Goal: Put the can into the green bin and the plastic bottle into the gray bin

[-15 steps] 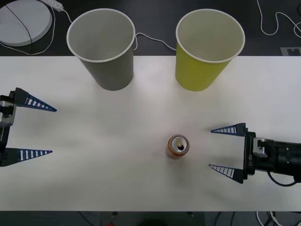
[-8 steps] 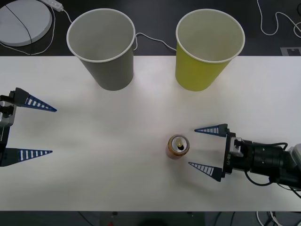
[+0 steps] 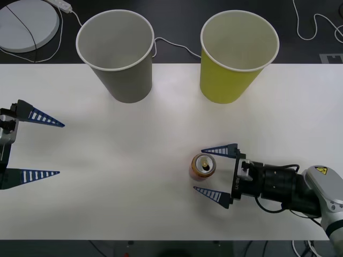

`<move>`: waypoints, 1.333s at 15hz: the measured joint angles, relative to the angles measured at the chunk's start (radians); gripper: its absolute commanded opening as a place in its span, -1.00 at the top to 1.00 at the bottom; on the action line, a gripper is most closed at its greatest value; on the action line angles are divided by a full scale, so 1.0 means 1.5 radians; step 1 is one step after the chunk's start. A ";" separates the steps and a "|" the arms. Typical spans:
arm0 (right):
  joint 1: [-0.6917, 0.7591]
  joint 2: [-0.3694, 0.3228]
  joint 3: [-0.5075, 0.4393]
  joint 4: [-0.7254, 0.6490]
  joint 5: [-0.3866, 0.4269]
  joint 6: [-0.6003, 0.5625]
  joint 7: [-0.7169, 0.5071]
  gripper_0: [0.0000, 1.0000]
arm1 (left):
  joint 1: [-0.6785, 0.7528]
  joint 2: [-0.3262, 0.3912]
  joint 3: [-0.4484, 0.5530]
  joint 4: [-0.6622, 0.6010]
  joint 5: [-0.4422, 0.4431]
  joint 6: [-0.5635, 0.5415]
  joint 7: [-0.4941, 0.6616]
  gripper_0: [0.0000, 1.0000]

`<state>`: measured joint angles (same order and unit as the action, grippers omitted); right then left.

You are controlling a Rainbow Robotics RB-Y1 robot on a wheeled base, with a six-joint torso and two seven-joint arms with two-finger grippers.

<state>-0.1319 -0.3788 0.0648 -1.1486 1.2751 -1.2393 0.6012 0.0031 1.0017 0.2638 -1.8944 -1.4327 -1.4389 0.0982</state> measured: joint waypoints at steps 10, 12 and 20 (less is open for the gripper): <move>-0.009 0.002 0.022 0.000 -0.002 0.018 0.007 0.89 | 0.000 0.000 0.000 0.000 0.000 0.000 0.000 -1.00; -0.010 0.003 0.032 0.000 -0.006 0.028 0.007 1.00 | 0.000 0.000 0.000 0.000 0.000 0.000 0.000 -1.00; -0.019 -0.014 0.046 -0.011 -0.012 0.044 -0.007 1.00 | 0.000 0.000 0.000 0.000 0.000 0.000 0.000 -1.00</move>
<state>-0.1597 -0.4002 0.1335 -1.1648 1.2575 -1.1728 0.5903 0.0031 1.0017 0.2638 -1.8944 -1.4327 -1.4389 0.0982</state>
